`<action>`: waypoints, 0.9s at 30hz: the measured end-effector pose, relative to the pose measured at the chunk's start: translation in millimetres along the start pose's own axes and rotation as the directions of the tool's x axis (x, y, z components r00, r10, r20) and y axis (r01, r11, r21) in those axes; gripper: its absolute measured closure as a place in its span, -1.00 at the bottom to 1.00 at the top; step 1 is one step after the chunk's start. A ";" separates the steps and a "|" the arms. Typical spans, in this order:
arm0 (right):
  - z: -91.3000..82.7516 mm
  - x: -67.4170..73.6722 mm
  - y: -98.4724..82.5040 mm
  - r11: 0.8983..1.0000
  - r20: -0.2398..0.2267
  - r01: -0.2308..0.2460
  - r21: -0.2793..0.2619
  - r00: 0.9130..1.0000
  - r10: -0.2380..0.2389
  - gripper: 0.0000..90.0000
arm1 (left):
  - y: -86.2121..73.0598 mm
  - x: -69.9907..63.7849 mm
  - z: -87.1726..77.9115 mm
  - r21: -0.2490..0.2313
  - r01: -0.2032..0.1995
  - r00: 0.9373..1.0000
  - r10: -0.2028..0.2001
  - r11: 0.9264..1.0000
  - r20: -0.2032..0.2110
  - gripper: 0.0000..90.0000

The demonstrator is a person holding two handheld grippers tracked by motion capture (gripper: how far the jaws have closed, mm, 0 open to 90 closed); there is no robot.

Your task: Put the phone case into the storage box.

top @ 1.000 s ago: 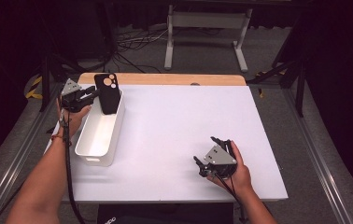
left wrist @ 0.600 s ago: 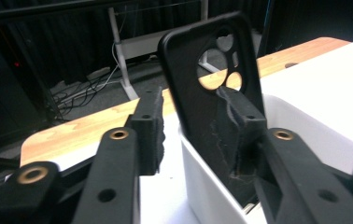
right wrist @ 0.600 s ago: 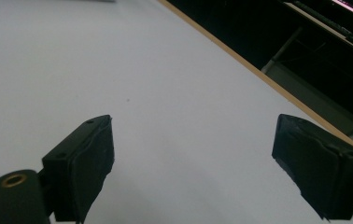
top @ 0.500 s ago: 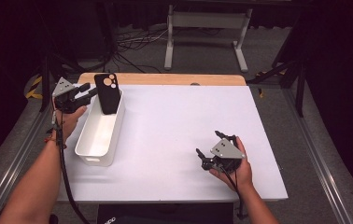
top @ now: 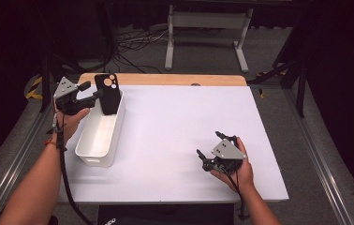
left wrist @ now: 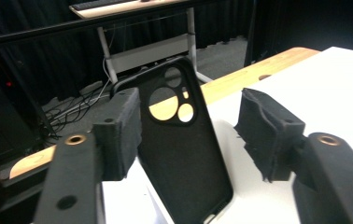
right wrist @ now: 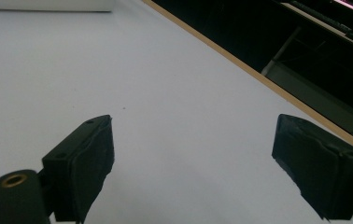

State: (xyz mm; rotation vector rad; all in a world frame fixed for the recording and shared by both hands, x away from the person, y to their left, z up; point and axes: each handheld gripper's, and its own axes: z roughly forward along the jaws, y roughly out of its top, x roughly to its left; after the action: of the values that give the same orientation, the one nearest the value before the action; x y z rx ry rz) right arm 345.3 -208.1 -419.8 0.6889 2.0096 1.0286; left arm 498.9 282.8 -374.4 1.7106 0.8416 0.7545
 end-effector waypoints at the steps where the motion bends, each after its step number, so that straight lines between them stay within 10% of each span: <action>1: 0.0 0.0 0.0 1.000 0.000 0.000 0.000 1.000 0.000 -0.70 | 0.6 -1.4 -1.9 0.001 0.000 1.000 0.000 1.000 0.003 -0.14; 27: -1.1 12.2 5.7 0.999 -0.068 0.034 -0.018 0.997 -0.035 -0.72 | 8.0 -26.1 -28.9 -0.034 -0.019 0.999 0.021 0.999 0.048 -0.84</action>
State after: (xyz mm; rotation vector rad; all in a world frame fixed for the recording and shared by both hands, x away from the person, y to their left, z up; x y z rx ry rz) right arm 338.2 -196.7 -419.3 0.6158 2.0621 1.0607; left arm 462.2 274.6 -361.4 1.7030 0.7755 0.7335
